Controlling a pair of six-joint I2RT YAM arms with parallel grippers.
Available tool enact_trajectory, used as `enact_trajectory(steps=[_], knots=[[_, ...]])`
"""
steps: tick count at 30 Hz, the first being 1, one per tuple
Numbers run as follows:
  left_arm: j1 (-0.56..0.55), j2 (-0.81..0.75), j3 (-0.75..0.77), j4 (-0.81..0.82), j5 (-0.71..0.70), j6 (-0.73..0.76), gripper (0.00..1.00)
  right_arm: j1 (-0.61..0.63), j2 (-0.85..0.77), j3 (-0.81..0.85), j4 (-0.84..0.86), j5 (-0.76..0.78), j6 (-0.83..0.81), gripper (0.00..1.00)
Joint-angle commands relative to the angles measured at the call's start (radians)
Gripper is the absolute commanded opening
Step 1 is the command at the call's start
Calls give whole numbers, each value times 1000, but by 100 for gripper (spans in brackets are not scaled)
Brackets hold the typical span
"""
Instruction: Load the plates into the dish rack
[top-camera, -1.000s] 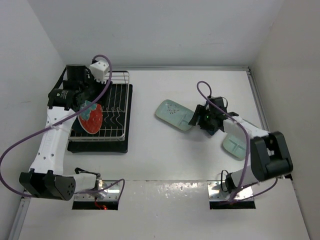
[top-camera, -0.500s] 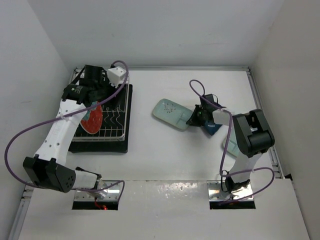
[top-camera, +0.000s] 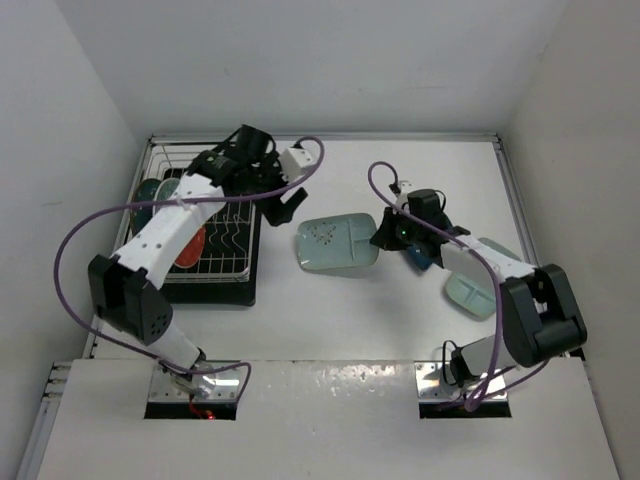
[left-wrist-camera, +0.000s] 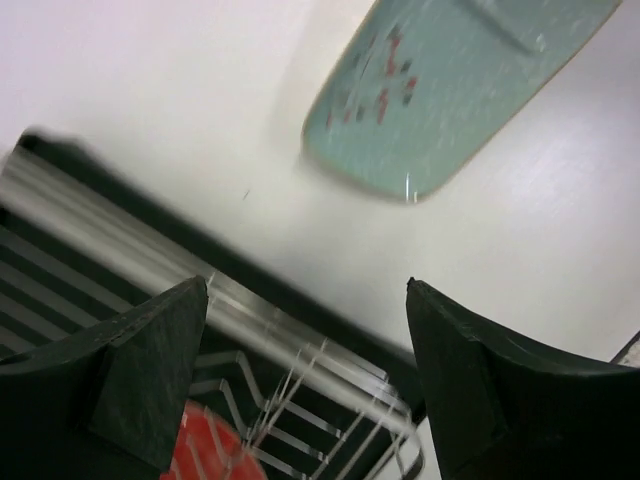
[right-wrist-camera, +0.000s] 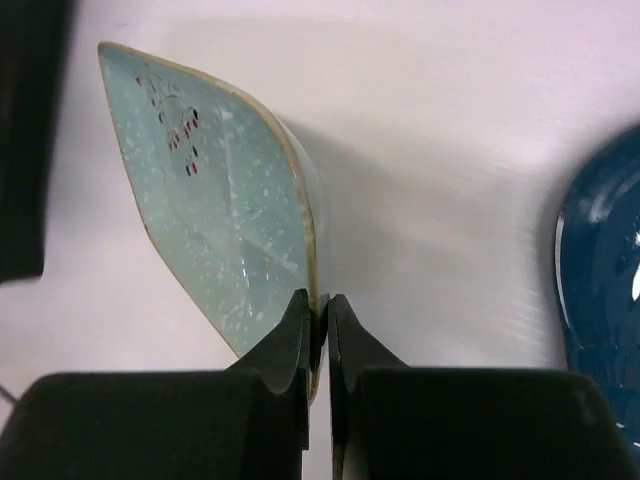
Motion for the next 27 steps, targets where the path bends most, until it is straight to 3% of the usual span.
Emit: enact_trajectory(steps=[1,6,9,13,20,22,23,24,26,27], knots=[[-63,75,74,40,135,67,86,32,-119,22,106,-164,-148,0],[-96,143,106,54,269,120,87,48,-161,67,118,-237,-134,0],[-96,157,74,54,266,131,88,54,-190,57,187,-288,-122,0],[-76,169,51,54,278,131,71,49,-219,50,222,-313,-106,0],[-65,137,-11,54,298,130,68,43,-222,33,348,-369,-50,0],[-65,137,-11,54,298,119,54,40,-219,39,360,-372,-42,0],[-56,137,-11,54,298,102,40,40,-219,41,362,-371,-39,0],[-56,137,-11,54,298,87,14,42,-217,45,363,-371,-39,0],[-43,137,11,45,298,45,1,39,-213,54,367,-368,-30,0],[-34,137,20,33,298,33,0,40,-210,56,365,-363,-25,0]])
